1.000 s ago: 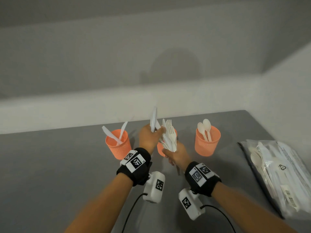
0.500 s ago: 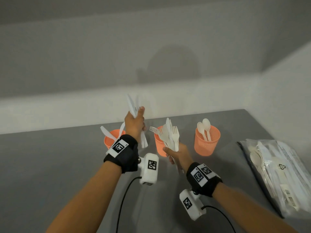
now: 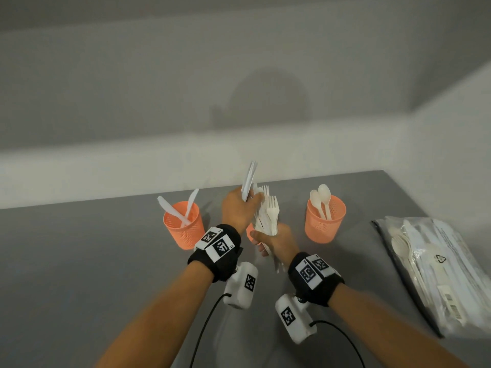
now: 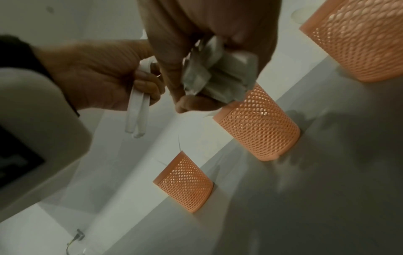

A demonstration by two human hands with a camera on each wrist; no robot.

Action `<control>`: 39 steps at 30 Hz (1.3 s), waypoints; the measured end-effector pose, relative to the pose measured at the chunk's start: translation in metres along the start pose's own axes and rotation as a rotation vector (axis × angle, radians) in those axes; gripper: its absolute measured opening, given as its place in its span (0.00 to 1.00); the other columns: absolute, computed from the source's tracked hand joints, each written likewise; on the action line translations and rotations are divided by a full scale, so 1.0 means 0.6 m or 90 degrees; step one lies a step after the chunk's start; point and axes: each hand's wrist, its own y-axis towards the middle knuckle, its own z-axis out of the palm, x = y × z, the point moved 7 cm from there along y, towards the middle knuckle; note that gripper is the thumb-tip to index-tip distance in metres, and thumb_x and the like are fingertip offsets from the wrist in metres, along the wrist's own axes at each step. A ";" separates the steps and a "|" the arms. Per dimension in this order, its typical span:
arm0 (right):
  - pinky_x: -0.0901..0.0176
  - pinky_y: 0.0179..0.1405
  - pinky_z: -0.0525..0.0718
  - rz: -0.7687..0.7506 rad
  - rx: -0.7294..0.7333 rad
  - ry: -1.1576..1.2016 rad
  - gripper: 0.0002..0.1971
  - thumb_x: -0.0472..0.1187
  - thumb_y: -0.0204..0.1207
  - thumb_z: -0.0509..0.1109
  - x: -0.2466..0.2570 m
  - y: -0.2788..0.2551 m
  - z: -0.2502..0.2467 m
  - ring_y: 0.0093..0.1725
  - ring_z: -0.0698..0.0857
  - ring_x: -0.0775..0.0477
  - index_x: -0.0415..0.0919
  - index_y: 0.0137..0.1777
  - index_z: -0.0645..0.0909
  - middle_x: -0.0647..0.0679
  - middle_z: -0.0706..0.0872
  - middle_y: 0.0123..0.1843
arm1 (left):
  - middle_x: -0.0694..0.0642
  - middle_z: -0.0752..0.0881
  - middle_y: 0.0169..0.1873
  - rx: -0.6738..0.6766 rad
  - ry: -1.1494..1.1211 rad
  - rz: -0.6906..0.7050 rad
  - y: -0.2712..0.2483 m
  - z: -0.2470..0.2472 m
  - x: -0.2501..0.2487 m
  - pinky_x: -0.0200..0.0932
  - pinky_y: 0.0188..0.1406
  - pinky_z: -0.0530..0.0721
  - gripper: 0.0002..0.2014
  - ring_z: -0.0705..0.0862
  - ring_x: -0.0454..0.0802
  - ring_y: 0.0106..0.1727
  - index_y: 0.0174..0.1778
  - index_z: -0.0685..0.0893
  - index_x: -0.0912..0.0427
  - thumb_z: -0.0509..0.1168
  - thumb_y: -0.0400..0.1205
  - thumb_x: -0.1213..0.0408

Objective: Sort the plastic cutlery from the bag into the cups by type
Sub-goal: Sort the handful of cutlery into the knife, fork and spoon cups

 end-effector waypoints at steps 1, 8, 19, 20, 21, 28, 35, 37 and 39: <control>0.64 0.21 0.77 0.004 0.004 0.015 0.09 0.26 0.72 0.70 -0.001 -0.001 0.000 0.22 0.76 0.51 0.42 0.40 0.80 0.43 0.82 0.28 | 0.51 0.75 0.23 -0.003 0.011 0.020 0.000 -0.001 -0.005 0.39 0.29 0.73 0.15 0.74 0.47 0.26 0.27 0.72 0.56 0.65 0.80 0.63; 0.59 0.23 0.73 0.030 -0.049 -0.073 0.11 0.38 0.73 0.73 -0.028 0.016 -0.009 0.21 0.71 0.50 0.39 0.54 0.77 0.45 0.77 0.26 | 0.50 0.79 0.31 -0.116 -0.138 0.015 -0.014 -0.018 -0.004 0.38 0.36 0.78 0.08 0.78 0.45 0.32 0.48 0.82 0.62 0.60 0.84 0.64; 0.62 0.17 0.74 0.069 -0.058 -0.093 0.34 0.52 0.65 0.76 -0.048 0.039 0.003 0.14 0.71 0.54 0.43 0.69 0.69 0.50 0.77 0.21 | 0.55 0.83 0.26 -0.099 -0.201 -0.045 -0.025 -0.017 0.022 0.32 0.33 0.81 0.17 0.83 0.50 0.31 0.36 0.80 0.64 0.56 0.86 0.59; 0.64 0.15 0.72 0.068 -0.061 -0.077 0.35 0.49 0.66 0.77 -0.048 0.036 0.003 0.13 0.70 0.55 0.40 0.70 0.69 0.52 0.77 0.18 | 0.55 0.83 0.26 -0.105 -0.222 -0.035 -0.022 -0.027 0.012 0.35 0.33 0.81 0.17 0.84 0.49 0.30 0.37 0.79 0.64 0.55 0.86 0.58; 0.67 0.14 0.70 0.058 -0.061 -0.063 0.31 0.46 0.68 0.77 -0.048 0.034 0.003 0.13 0.69 0.56 0.36 0.69 0.70 0.52 0.77 0.17 | 0.54 0.83 0.25 -0.119 -0.240 -0.026 -0.018 -0.040 0.003 0.34 0.31 0.80 0.16 0.84 0.46 0.28 0.38 0.78 0.63 0.54 0.86 0.58; 0.66 0.21 0.78 0.015 0.025 -0.028 0.09 0.42 0.81 0.65 0.000 0.009 0.012 0.22 0.75 0.53 0.39 0.41 0.78 0.48 0.81 0.30 | 0.52 0.70 0.23 -0.256 -0.303 -0.021 0.052 -0.184 0.011 0.38 0.20 0.77 0.14 0.71 0.40 0.14 0.34 0.71 0.55 0.65 0.81 0.54; 0.71 0.12 0.68 0.015 0.015 -0.043 0.14 0.43 0.82 0.62 0.024 0.002 0.006 0.14 0.69 0.59 0.46 0.33 0.73 0.55 0.72 0.17 | 0.55 0.72 0.20 -0.368 -0.207 -0.066 0.088 -0.261 0.085 0.40 0.29 0.76 0.24 0.75 0.46 0.21 0.25 0.70 0.57 0.61 0.80 0.43; 0.71 0.12 0.66 0.030 -0.006 0.013 0.12 0.44 0.80 0.66 0.023 0.013 0.004 0.13 0.66 0.59 0.48 0.34 0.74 0.55 0.70 0.16 | 0.57 0.74 0.20 -0.347 -0.167 -0.071 0.102 -0.249 0.105 0.38 0.28 0.76 0.26 0.76 0.44 0.19 0.24 0.71 0.61 0.61 0.80 0.43; 0.70 0.13 0.65 0.044 -0.014 0.057 0.08 0.45 0.76 0.71 0.021 0.022 0.001 0.14 0.65 0.59 0.47 0.37 0.76 0.55 0.69 0.17 | 0.59 0.76 0.20 -0.316 -0.124 -0.077 0.107 -0.232 0.128 0.37 0.26 0.76 0.26 0.77 0.43 0.18 0.27 0.75 0.65 0.62 0.80 0.45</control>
